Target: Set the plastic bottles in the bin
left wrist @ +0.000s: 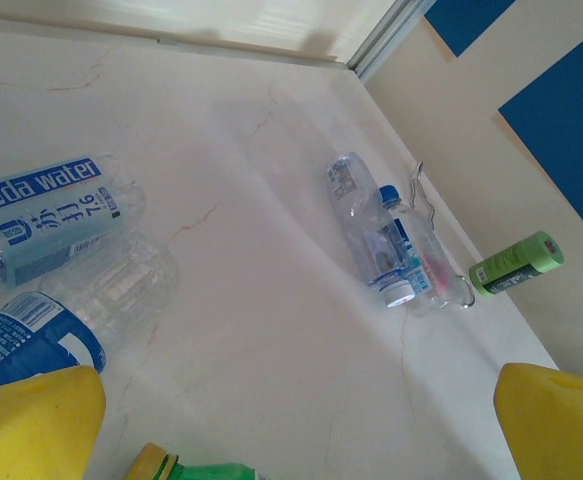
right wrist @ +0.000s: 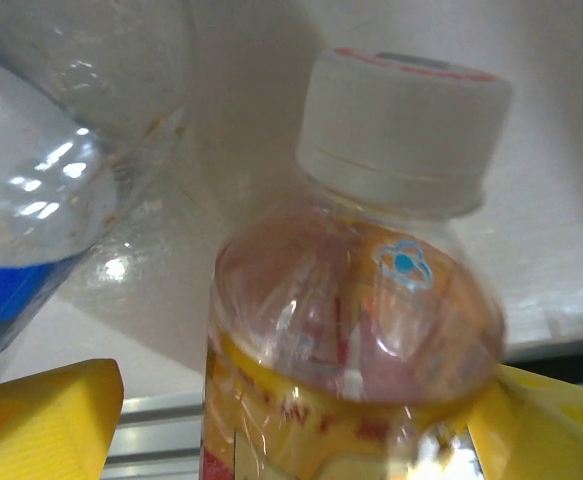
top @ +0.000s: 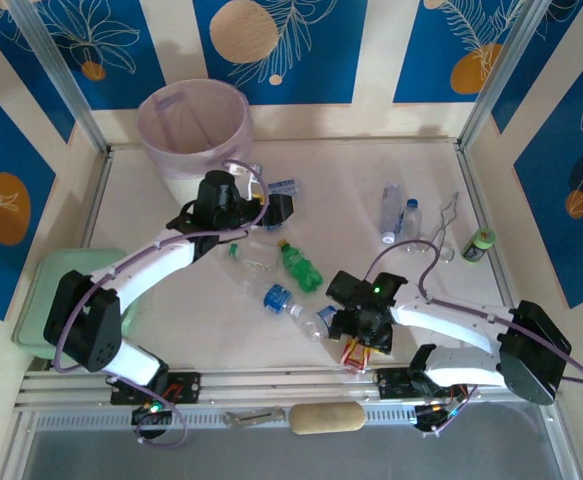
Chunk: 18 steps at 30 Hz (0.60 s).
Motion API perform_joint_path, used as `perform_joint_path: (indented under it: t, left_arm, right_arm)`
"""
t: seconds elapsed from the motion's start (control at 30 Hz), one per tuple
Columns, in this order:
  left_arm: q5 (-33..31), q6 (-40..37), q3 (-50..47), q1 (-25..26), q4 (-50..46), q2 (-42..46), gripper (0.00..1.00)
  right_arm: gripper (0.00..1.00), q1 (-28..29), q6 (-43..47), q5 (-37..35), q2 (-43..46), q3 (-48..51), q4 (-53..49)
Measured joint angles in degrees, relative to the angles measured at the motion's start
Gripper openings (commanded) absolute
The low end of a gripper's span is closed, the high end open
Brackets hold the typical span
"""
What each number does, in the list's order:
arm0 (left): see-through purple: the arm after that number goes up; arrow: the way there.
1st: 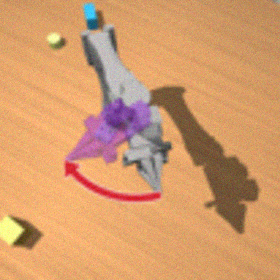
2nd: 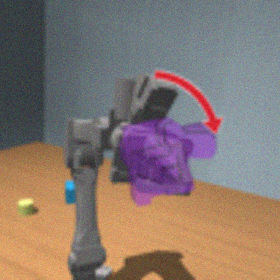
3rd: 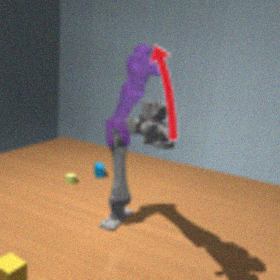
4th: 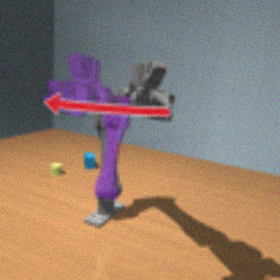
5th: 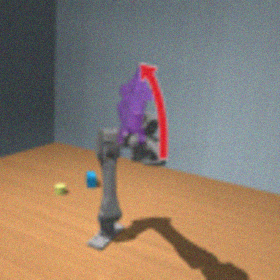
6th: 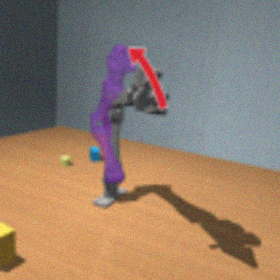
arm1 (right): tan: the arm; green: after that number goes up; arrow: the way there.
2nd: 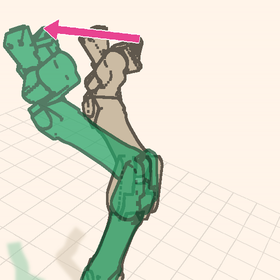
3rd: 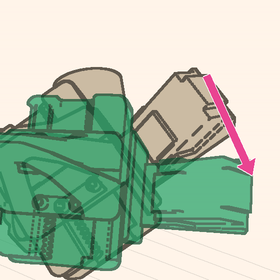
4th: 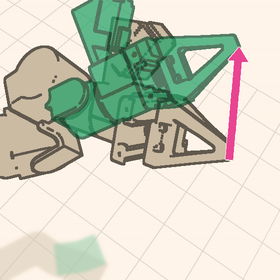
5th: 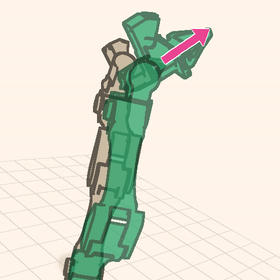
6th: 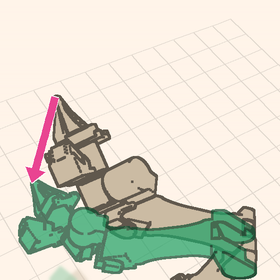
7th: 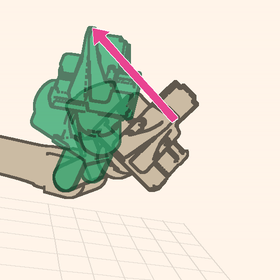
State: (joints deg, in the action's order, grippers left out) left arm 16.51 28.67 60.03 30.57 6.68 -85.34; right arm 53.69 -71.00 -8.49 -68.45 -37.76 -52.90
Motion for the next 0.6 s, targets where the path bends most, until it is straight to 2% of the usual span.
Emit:
perform_joint_path:
  t: [0.23,0.6]
  left_arm:
    - [0.0,0.0,-0.5,0.1,-0.2,0.0,1.00]
    - [0.0,0.0,-0.8,0.1,-0.2,0.0,1.00]
  right_arm:
    - [0.86,0.0,-0.2,0.2,-3.7,1.9,4.8]
    - [0.59,0.0,0.7,-0.3,-4.6,1.9,6.8]
